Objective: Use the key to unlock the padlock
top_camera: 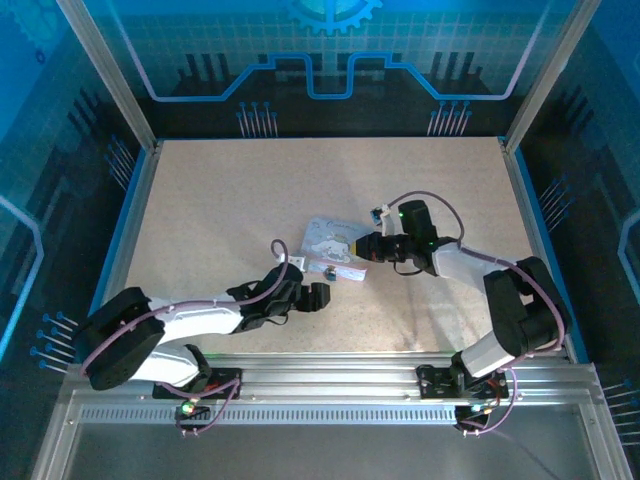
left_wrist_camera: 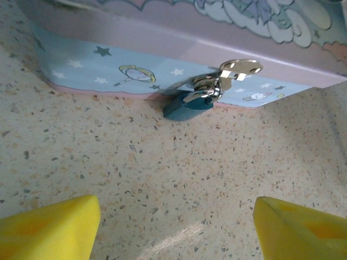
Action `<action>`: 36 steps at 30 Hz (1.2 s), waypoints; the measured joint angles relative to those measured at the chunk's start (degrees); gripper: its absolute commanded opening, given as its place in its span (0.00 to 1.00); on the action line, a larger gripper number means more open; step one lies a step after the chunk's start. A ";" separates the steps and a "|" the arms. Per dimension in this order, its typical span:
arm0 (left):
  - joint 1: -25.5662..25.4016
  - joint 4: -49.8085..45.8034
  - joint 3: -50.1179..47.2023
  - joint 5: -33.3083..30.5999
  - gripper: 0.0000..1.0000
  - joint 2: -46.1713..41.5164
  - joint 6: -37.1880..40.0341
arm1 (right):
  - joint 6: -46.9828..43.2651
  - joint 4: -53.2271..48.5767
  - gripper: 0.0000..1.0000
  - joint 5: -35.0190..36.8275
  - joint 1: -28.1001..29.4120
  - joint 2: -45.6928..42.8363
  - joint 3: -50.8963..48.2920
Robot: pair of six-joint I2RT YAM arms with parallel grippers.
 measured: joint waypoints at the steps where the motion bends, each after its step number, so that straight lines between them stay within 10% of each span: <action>1: 0.00 0.37 0.31 0.24 0.75 0.79 0.04 | 0.00 0.07 0.06 -0.02 0.00 0.31 0.00; 36: 2.21 5.44 6.05 1.44 0.64 11.98 7.76 | 3.98 10.99 0.05 0.50 3.48 0.48 -5.33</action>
